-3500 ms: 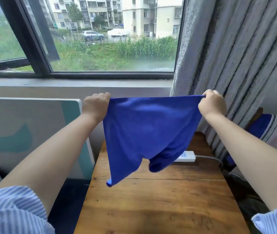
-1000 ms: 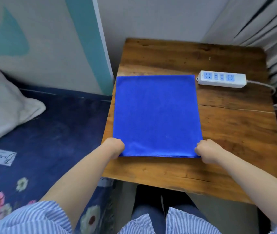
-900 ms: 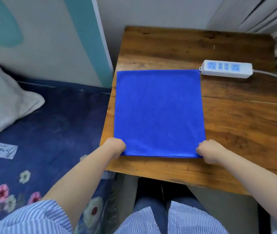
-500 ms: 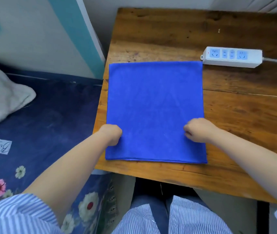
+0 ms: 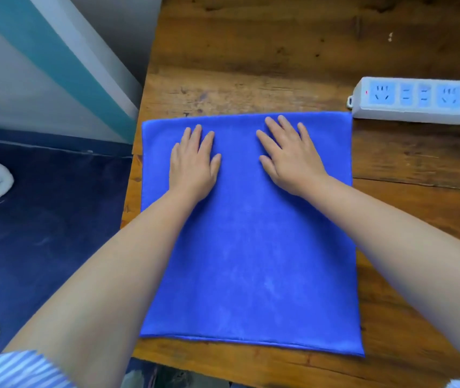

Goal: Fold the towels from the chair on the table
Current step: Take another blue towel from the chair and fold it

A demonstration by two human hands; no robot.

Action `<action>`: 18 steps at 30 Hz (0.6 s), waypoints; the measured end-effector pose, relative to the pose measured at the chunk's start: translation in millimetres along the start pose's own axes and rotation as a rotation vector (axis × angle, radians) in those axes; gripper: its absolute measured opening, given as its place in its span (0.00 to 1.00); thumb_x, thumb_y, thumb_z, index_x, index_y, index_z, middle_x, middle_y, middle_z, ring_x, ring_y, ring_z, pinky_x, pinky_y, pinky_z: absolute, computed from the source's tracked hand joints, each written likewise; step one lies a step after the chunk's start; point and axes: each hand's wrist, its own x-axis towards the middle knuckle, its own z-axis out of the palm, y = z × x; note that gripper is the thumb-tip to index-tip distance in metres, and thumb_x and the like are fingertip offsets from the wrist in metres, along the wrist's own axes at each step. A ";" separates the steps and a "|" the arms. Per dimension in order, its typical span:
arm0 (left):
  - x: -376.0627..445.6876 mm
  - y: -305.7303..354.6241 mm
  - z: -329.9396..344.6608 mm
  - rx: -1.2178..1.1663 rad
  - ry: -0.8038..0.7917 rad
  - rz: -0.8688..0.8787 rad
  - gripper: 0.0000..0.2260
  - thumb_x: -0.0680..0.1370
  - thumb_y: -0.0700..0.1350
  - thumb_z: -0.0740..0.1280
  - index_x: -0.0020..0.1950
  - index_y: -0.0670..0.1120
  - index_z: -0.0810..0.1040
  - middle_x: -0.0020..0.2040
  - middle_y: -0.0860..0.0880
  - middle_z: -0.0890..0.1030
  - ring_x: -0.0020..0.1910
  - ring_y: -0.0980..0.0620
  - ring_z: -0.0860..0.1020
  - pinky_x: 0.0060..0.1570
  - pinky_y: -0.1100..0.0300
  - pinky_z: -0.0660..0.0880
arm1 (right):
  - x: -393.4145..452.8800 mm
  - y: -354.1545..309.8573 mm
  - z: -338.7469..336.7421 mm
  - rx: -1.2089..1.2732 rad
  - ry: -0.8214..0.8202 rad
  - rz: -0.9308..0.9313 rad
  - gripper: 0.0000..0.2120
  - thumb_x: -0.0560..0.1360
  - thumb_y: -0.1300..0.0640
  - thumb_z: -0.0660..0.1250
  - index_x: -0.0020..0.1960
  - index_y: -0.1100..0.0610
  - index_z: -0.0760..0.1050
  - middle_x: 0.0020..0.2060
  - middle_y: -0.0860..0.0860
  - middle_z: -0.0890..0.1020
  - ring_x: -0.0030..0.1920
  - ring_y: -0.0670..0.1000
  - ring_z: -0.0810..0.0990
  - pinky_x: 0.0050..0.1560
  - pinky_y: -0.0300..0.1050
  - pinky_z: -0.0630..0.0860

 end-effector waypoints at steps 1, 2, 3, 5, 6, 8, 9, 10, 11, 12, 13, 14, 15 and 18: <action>7.1 -5.4 1.4 0.006 0.007 0.008 0.24 0.80 0.50 0.54 0.74 0.44 0.56 0.77 0.46 0.54 0.76 0.47 0.50 0.71 0.50 0.50 | 3.7 8.7 -1.3 0.003 0.008 0.016 0.24 0.80 0.51 0.51 0.74 0.55 0.54 0.76 0.53 0.51 0.75 0.53 0.47 0.73 0.53 0.42; 14.4 -11.6 1.4 0.013 0.009 0.030 0.24 0.80 0.50 0.54 0.75 0.45 0.55 0.77 0.47 0.53 0.76 0.48 0.50 0.72 0.50 0.48 | 7.0 18.2 -3.7 -0.001 0.023 0.024 0.24 0.80 0.51 0.51 0.74 0.56 0.54 0.75 0.53 0.52 0.75 0.54 0.47 0.73 0.53 0.42; 21.1 -19.8 1.2 0.021 0.004 0.055 0.24 0.80 0.51 0.54 0.75 0.45 0.55 0.77 0.48 0.53 0.76 0.48 0.49 0.72 0.50 0.46 | 10.3 26.9 -5.5 -0.009 0.033 0.027 0.24 0.80 0.52 0.51 0.74 0.57 0.54 0.75 0.53 0.53 0.75 0.54 0.48 0.73 0.52 0.43; 29.8 -37.2 -1.6 0.030 0.015 0.076 0.25 0.80 0.51 0.54 0.75 0.45 0.54 0.77 0.49 0.54 0.76 0.48 0.49 0.72 0.50 0.45 | 13.1 40.9 -9.9 0.000 0.052 0.043 0.24 0.80 0.54 0.52 0.73 0.60 0.54 0.75 0.55 0.54 0.75 0.56 0.50 0.73 0.51 0.45; 34.1 -45.5 -2.9 0.017 0.038 0.061 0.24 0.80 0.50 0.55 0.75 0.45 0.55 0.77 0.48 0.54 0.76 0.48 0.50 0.72 0.49 0.46 | 15.2 46.2 -12.8 0.025 0.056 0.058 0.24 0.80 0.56 0.52 0.73 0.61 0.54 0.75 0.56 0.54 0.75 0.56 0.50 0.73 0.51 0.45; 40.8 -59.1 -4.9 0.011 0.077 0.028 0.23 0.81 0.48 0.55 0.74 0.44 0.57 0.76 0.47 0.56 0.76 0.46 0.51 0.72 0.49 0.47 | 18.1 51.7 -16.7 0.076 0.049 0.084 0.24 0.79 0.61 0.53 0.73 0.63 0.54 0.75 0.57 0.54 0.75 0.57 0.50 0.73 0.50 0.45; 44.0 -64.6 -4.8 0.014 0.087 0.018 0.22 0.81 0.47 0.54 0.74 0.44 0.57 0.76 0.47 0.56 0.75 0.46 0.52 0.71 0.48 0.48 | 20.1 53.1 -18.1 0.082 0.043 0.088 0.24 0.78 0.64 0.53 0.73 0.64 0.54 0.74 0.58 0.54 0.75 0.58 0.51 0.74 0.50 0.46; 46.4 -68.8 -5.5 0.015 0.090 0.016 0.22 0.80 0.46 0.54 0.74 0.44 0.58 0.76 0.46 0.56 0.75 0.46 0.52 0.71 0.48 0.49 | 20.8 53.5 -20.0 0.080 0.042 0.087 0.25 0.76 0.67 0.54 0.72 0.65 0.55 0.74 0.59 0.55 0.75 0.58 0.52 0.74 0.50 0.47; 48.0 -71.9 -6.8 0.006 0.092 0.017 0.22 0.80 0.45 0.54 0.74 0.43 0.59 0.76 0.46 0.57 0.75 0.45 0.53 0.71 0.48 0.50 | 21.0 53.6 -22.6 0.066 0.047 0.089 0.26 0.74 0.69 0.54 0.72 0.66 0.56 0.73 0.61 0.57 0.74 0.59 0.54 0.74 0.51 0.50; 49.9 -74.6 -8.9 -0.012 0.104 0.020 0.21 0.80 0.44 0.55 0.73 0.43 0.61 0.75 0.45 0.59 0.74 0.45 0.55 0.71 0.48 0.52 | 21.6 54.1 -25.9 0.028 0.065 0.092 0.26 0.72 0.70 0.55 0.70 0.67 0.59 0.72 0.62 0.60 0.72 0.61 0.58 0.72 0.52 0.54; 51.3 -77.1 -11.6 -0.020 0.129 0.028 0.20 0.79 0.42 0.56 0.71 0.41 0.64 0.73 0.43 0.62 0.72 0.43 0.59 0.69 0.48 0.55 | 22.2 54.0 -29.0 -0.028 0.083 0.111 0.25 0.71 0.70 0.56 0.68 0.68 0.63 0.69 0.63 0.65 0.69 0.62 0.63 0.68 0.54 0.59; 52.7 -79.7 -15.4 -0.009 0.161 0.037 0.18 0.78 0.40 0.57 0.68 0.39 0.68 0.70 0.40 0.67 0.69 0.40 0.64 0.66 0.47 0.60 | 23.1 52.5 -33.3 -0.098 0.098 0.152 0.23 0.70 0.69 0.57 0.65 0.68 0.67 0.65 0.64 0.69 0.64 0.64 0.67 0.63 0.55 0.63; 53.8 -81.9 -18.9 0.022 0.187 0.032 0.17 0.76 0.38 0.57 0.65 0.37 0.70 0.65 0.37 0.70 0.64 0.38 0.67 0.61 0.46 0.63 | 24.2 50.0 -38.3 -0.168 0.103 0.210 0.20 0.70 0.68 0.59 0.62 0.67 0.69 0.60 0.65 0.72 0.59 0.65 0.70 0.57 0.56 0.66; 54.3 -89.6 -31.1 0.104 0.197 -0.013 0.14 0.76 0.36 0.58 0.59 0.35 0.73 0.57 0.33 0.72 0.57 0.35 0.69 0.52 0.44 0.67 | 26.3 40.7 -53.2 -0.297 0.102 0.340 0.10 0.68 0.67 0.61 0.49 0.65 0.74 0.47 0.64 0.77 0.50 0.64 0.74 0.53 0.53 0.66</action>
